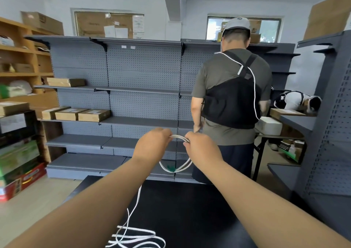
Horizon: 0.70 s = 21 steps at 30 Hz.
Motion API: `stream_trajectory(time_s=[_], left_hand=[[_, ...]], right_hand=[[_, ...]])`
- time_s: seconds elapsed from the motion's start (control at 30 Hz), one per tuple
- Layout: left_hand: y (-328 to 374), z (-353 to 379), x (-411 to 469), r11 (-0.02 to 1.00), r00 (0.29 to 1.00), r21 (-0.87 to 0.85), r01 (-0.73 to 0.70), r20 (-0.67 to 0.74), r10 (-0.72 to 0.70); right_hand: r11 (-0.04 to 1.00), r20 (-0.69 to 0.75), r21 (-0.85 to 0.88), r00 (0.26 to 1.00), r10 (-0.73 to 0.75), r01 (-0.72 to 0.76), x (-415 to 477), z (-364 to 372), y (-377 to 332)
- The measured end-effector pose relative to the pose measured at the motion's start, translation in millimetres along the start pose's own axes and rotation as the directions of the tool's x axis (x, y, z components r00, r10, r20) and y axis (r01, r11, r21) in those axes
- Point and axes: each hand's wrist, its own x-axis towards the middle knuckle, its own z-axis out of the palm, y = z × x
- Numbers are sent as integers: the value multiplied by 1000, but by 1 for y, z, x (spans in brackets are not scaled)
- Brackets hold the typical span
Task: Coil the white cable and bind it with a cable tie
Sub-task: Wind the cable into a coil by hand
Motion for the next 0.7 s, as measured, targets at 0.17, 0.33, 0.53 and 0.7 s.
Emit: stream_trajectory(time_s=[0.17, 0.33, 0.53, 0.7], left_hand=[[-11, 0, -3, 968, 995, 230, -96, 48, 88], [-21, -2, -7, 1000, 1000, -16, -7, 17, 8], [-37, 1, -11, 936, 990, -323, 139, 9, -144], [-50, 5, -10, 835, 967, -494, 244, 58, -248]], right_hand=[[979, -10, -161, 991, -132, 129, 2, 11, -17], [990, -9, -134, 999, -48, 46, 8, 17, -29], [989, -72, 35, 987, 143, -141, 16, 21, -35], [920, -69, 225, 937, 343, -320, 22, 28, -42]])
